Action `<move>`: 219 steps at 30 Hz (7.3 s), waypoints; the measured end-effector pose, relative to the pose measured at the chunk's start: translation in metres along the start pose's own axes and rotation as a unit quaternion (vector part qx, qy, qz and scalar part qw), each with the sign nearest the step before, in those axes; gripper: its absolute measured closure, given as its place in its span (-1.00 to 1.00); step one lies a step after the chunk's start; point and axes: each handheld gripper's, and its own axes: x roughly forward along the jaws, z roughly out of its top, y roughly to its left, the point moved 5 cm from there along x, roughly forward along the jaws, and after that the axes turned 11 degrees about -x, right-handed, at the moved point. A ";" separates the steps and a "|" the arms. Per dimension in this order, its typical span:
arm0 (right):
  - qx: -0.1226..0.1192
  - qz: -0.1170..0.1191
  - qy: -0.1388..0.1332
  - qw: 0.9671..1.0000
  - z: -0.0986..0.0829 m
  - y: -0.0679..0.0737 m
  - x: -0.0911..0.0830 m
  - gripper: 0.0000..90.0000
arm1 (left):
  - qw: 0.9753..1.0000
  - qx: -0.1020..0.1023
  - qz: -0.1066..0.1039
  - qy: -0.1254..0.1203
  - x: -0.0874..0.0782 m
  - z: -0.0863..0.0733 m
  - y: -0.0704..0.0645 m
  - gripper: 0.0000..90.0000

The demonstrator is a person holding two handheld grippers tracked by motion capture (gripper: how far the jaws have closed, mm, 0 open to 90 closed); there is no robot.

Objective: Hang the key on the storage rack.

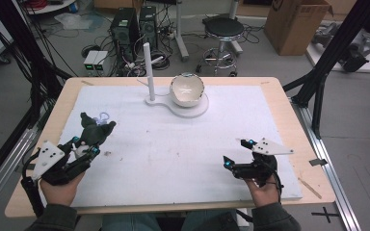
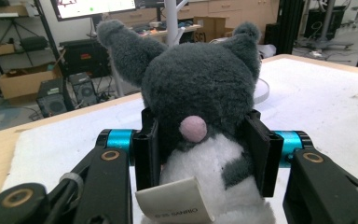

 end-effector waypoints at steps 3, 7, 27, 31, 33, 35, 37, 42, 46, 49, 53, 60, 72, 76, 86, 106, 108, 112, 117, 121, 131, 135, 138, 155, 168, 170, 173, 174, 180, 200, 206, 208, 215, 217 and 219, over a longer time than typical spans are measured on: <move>-0.005 0.000 -0.002 1.000 0.001 -0.001 0.001 -0.78 | 1.000 0.000 -0.003 0.004 0.006 0.002 -0.002 0.20; -0.004 0.001 -0.003 1.000 0.001 -0.003 0.003 -0.78 | 1.000 -0.006 -0.013 0.007 0.016 0.008 -0.005 0.20; 0.012 0.003 -0.008 1.000 -0.002 -0.014 0.005 -0.78 | 0.999 -0.030 -0.034 0.014 0.062 0.034 -0.010 0.20; 0.012 0.001 -0.010 1.000 -0.002 -0.014 0.005 -0.78 | 0.999 -0.026 -0.034 0.015 0.071 0.037 -0.011 0.20; 0.011 0.003 -0.011 1.000 -0.002 -0.014 0.006 -0.78 | 0.999 -0.026 -0.035 0.014 0.076 0.041 -0.011 0.20; 0.009 0.003 -0.011 1.000 -0.002 -0.014 0.008 -0.78 | 0.999 -0.025 -0.036 0.012 0.082 0.045 -0.012 0.20; 0.012 0.001 -0.011 1.000 -0.002 -0.014 0.007 -0.78 | 0.999 -0.023 -0.036 0.012 0.087 0.049 -0.012 0.20; 0.014 0.000 -0.017 1.000 -0.001 -0.016 0.006 -0.78 | 0.999 -0.029 -0.036 0.008 0.101 0.055 -0.011 0.20; 0.012 0.002 -0.015 1.000 -0.001 -0.015 0.007 -0.78 | 0.999 -0.034 -0.032 0.010 0.113 0.057 -0.009 0.20; 0.013 0.003 -0.017 1.000 -0.001 -0.014 0.007 -0.78 | 0.999 -0.036 -0.031 0.012 0.123 0.058 -0.008 0.20; 0.012 0.003 -0.019 1.000 0.000 -0.015 0.007 -0.78 | 0.998 -0.044 -0.033 0.013 0.133 0.059 -0.008 0.20; 0.012 0.005 -0.016 1.000 0.000 -0.014 0.008 -0.78 | 0.998 -0.047 -0.037 0.009 0.145 0.066 -0.011 0.20; 0.011 0.005 -0.020 1.000 0.000 -0.015 0.008 -0.78 | 0.998 -0.053 -0.035 0.007 0.167 0.076 -0.010 0.20; 0.013 0.005 -0.017 1.000 0.000 -0.015 0.008 -0.78 | 0.998 -0.053 -0.030 0.018 0.173 0.070 -0.009 0.20; 0.015 0.003 -0.023 1.000 0.000 -0.016 0.008 -0.78 | 0.998 -0.052 -0.026 0.031 0.181 0.063 -0.008 0.20; 0.014 0.003 -0.025 1.000 0.002 -0.013 0.007 -0.78 | 0.996 -0.068 -0.009 0.061 0.190 0.036 -0.001 0.19; 0.015 0.003 -0.024 1.000 0.003 -0.013 0.007 -0.78 | 0.996 -0.071 -0.008 0.060 0.191 0.036 -0.002 0.19; 0.015 0.003 -0.024 1.000 0.002 -0.013 0.008 -0.78 | 0.995 -0.076 -0.005 0.065 0.192 0.034 0.000 0.19; 0.012 0.003 -0.026 1.000 0.003 -0.014 0.007 -0.78 | 0.995 -0.074 -0.001 0.074 0.195 0.031 0.000 0.18; 0.012 0.004 -0.027 1.000 0.003 -0.014 0.007 -0.78 | 0.994 -0.072 0.004 0.083 0.197 0.027 0.000 0.17; 0.012 0.005 -0.027 1.000 0.002 -0.014 0.007 -0.78 | 0.993 -0.073 0.016 0.089 0.202 0.023 0.003 0.17; 0.014 0.005 -0.026 1.000 0.002 -0.014 0.007 -0.78 | 0.993 -0.076 0.016 0.092 0.204 0.021 0.004 0.16; 0.013 0.006 -0.026 1.000 0.002 -0.013 0.007 -0.78 | 0.992 -0.073 0.016 0.098 0.206 0.018 0.003 0.16; 0.011 0.006 -0.027 1.000 0.002 -0.014 0.006 -0.78 | 0.990 -0.069 0.016 0.119 0.214 0.008 0.000 0.16; 0.010 0.008 -0.026 1.000 0.001 -0.013 0.006 -0.78 | 0.989 -0.068 0.024 0.128 0.216 0.005 0.002 0.14; 0.014 0.008 -0.026 1.000 0.001 -0.013 0.005 -0.78 | 0.989 -0.066 0.024 0.128 0.216 0.004 0.002 0.14; 0.012 0.008 -0.027 1.000 0.001 -0.013 0.005 -0.78 | 0.990 -0.064 0.026 0.127 0.215 0.005 0.002 0.14; 0.011 0.008 -0.027 1.000 0.001 -0.013 0.005 -0.78 | 0.989 -0.067 0.026 0.126 0.215 0.005 0.001 0.14; 0.012 0.008 -0.026 1.000 0.002 -0.013 0.005 -0.78 | 0.989 -0.063 0.021 0.129 0.216 0.004 -0.001 0.10; 0.011 0.008 -0.026 1.000 0.002 -0.013 0.005 -0.78 | 0.988 -0.058 0.020 0.140 0.216 0.001 0.001 0.00; 0.010 0.005 -0.028 1.000 0.002 -0.014 0.005 -0.78 | 0.988 -0.049 0.022 0.148 0.215 0.000 0.001 -0.09; 0.011 0.007 -0.025 1.000 0.002 -0.013 0.005 -0.78 | 0.987 -0.050 0.023 0.149 0.215 0.000 0.001 -0.12; 0.010 0.004 -0.028 1.000 0.002 -0.013 0.004 -0.78 | 0.988 -0.051 0.016 0.148 0.211 0.003 0.002 -0.20; 0.010 0.004 -0.027 1.000 0.002 -0.013 0.004 -0.78 | 0.987 -0.051 0.013 0.149 0.210 0.004 0.002 -0.20; 0.009 0.004 -0.028 1.000 0.002 -0.013 0.004 -0.78 | 0.988 -0.050 0.010 0.146 0.209 0.005 0.001 -0.21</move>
